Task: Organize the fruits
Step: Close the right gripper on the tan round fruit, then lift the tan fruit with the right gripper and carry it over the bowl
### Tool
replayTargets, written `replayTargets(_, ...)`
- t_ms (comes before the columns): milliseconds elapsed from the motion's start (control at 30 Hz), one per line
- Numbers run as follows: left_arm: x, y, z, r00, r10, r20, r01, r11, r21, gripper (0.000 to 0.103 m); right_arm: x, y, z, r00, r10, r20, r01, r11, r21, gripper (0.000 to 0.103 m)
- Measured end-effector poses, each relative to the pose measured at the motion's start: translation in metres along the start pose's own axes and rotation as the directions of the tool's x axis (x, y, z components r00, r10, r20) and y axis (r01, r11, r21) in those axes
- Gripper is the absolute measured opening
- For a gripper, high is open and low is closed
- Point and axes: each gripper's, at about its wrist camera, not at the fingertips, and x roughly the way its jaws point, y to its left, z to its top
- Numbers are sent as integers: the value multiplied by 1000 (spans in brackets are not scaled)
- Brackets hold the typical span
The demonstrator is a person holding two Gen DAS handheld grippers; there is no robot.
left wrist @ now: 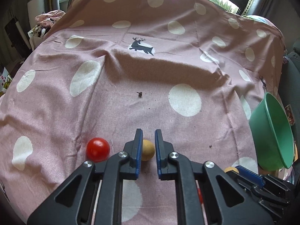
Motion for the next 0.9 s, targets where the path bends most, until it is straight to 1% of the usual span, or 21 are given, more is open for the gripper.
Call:
replayTargets(100, 10, 3, -1, 999, 43, -22, -43, 999, -12, 12, 2, -4, 0, 1000, -4, -10, 4, 1000, 15, 28)
replayTargets(133, 11, 6, 0, 999, 41, -24, -42, 999, -20, 12, 2, -4, 0, 1000, -6, -9, 6, 1000, 20, 28)
replayTargets(233, 10, 11, 0, 999, 12, -45, -14, 999, -45, 13, 0, -5, 0, 1000, 4, -2, -4, 1000, 24, 28)
replayTargets(300, 7, 13, -1, 998, -5, -57, 2, 998, -56, 17, -2, -5, 0, 1000, 9, 4, -9, 1000, 24, 28)
replayTargets(367, 7, 12, -2, 998, -1, -61, -2, 999, -49, 24, -3, -5, 1, 1000, 13, 9, -13, 1000, 25, 28)
replayTargets(467, 9, 11, -4, 997, -1, -74, -3, 999, -54, 31, -3, -5, 1, 1000, 20, 10, -20, 999, 29, 28)
replayTargets(600, 9, 9, -7, 995, -30, -95, 25, 998, -53, 32, -4, -8, 0, 1000, 17, 13, -18, 999, 37, 28)
replayTargets(733, 13, 8, -10, 992, -49, -118, 42, 997, -64, 37, -7, -11, 0, 1000, 19, 19, -20, 999, 45, 28)
replayTargets(767, 15, 7, -11, 991, -56, -124, 48, 997, -67, 36, -7, -11, 0, 1000, 19, 19, -20, 999, 46, 28)
replayTargets(833, 14, 4, -12, 994, -42, -104, 38, 998, -47, 34, -7, -11, 0, 1000, 19, 20, -20, 999, 46, 28)
replayTargets(900, 13, 2, -13, 995, -46, -89, 42, 998, -38, 28, -7, -11, 0, 1000, 20, 19, -20, 999, 45, 28)
